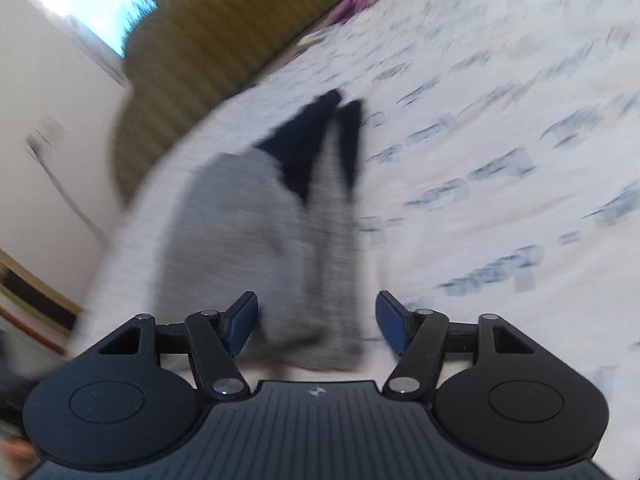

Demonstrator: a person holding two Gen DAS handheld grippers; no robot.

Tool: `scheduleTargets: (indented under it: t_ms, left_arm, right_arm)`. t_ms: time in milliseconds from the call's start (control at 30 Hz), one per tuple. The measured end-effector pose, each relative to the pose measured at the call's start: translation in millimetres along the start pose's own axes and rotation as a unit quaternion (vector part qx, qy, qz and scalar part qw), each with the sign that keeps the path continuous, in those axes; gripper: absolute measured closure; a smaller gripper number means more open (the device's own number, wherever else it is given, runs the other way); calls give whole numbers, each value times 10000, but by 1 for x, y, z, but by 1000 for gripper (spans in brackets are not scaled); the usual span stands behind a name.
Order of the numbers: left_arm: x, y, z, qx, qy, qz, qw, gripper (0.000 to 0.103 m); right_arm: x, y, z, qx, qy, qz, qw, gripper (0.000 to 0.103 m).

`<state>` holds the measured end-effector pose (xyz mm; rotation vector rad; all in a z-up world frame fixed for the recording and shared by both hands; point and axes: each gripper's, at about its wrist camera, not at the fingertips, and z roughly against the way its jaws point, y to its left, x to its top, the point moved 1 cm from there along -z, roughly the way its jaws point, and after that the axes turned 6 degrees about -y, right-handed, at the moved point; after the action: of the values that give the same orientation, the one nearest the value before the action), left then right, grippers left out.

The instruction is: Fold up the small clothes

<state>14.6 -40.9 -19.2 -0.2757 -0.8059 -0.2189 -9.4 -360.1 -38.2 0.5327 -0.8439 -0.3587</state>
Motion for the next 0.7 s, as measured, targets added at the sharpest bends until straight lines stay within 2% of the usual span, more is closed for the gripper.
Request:
scheduleTargets:
  t_ms: [33,133,167,267,433,567,700]
  left_arm:
    - [-3,-1,3,131,-56,-45,9999,46]
    - [-9,-7,9,506,-208,-176,9983,34]
    - [-11,-10,10,611,-252,-223,9976,28]
    - [-16,-16,12,913,-375,-384,9944,20]
    - [-25,-21,14,1141,-440,-502,9912,15]
    - [-31,-22,10,1244,-423,-454,9903,14]
    - [-36,-23,8,1249,-392,-428,9905,14]
  right_arm:
    - [-4,5,6,-193,-114,249,9994,36]
    - [-17,25,22,-671,-483,891,9926,16]
    - [-22,30,25,-759,-577,1034,9901,14]
    - [-32,41,24,-900,-621,1338,9850,13]
    - [-46,45,14,-1177,-532,1523,9799,12]
    - [-52,48,13,-1225,-585,1724,9756,10]
    - [-55,49,16,-1182,-637,1684,9765,8]
